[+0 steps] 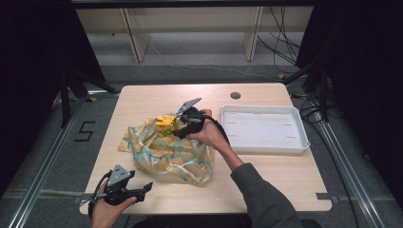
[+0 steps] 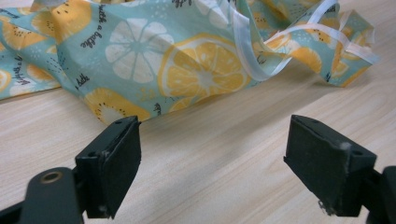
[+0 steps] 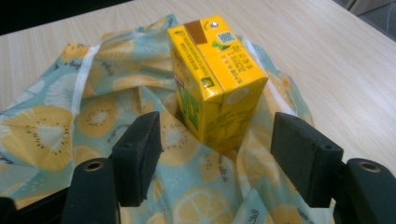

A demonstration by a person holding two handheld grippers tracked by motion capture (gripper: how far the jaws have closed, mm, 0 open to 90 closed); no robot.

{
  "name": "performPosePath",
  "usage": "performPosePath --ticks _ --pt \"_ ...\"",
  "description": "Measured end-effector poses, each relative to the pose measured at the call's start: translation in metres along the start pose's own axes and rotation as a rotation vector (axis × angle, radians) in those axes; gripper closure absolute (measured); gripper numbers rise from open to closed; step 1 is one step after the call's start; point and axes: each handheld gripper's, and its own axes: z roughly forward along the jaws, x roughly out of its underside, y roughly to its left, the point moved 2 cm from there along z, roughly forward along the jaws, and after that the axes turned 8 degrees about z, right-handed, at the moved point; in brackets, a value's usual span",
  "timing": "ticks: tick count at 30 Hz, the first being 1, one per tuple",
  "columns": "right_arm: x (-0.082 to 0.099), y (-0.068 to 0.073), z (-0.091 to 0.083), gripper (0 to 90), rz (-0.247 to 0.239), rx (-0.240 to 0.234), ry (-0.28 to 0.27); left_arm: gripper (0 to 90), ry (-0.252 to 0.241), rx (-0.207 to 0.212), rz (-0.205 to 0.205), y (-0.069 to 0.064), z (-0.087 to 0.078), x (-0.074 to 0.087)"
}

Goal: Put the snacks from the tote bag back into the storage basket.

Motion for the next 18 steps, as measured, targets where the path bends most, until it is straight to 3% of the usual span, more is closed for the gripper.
performPosePath --ticks 1,2,4,5,6,10,12,13,15,18 --pt "0.001 0.001 0.003 32.9 0.021 -0.004 0.006 17.9 0.005 -0.002 0.001 0.000 -0.001 0.000" --pt "0.002 0.001 0.004 32.5 0.039 -0.012 0.019 17.9 0.008 -0.003 0.028 0.001 -0.001 0.000" --pt "0.002 0.001 0.012 31.9 0.015 -0.014 0.004 18.0 0.008 -0.001 0.011 0.000 -0.001 0.000" --pt "0.002 0.000 0.012 31.3 0.012 -0.025 0.022 18.0 0.007 -0.003 0.009 0.000 -0.001 0.000" --pt "0.002 0.002 0.015 31.0 0.030 -0.027 0.014 18.0 0.005 -0.003 0.005 0.000 -0.001 0.000" --pt "0.000 -0.001 0.024 29.8 0.006 -0.023 0.012 18.1 0.010 -0.001 0.008 0.000 -0.001 0.001" --pt "-0.001 -0.002 0.027 29.4 0.018 -0.033 0.013 18.5 0.013 0.007 0.021 0.000 -0.001 0.001" --pt "-0.001 -0.003 0.030 29.0 0.026 -0.027 0.002 18.7 0.018 0.007 0.008 -0.001 0.000 0.001" --pt "-0.002 -0.005 0.033 29.2 0.001 -0.037 0.010 18.7 0.017 0.005 0.008 -0.001 0.000 0.001" --pt "-0.004 -0.005 0.036 29.1 0.018 -0.029 0.007 18.8 0.036 0.006 0.028 0.002 -0.001 0.002"
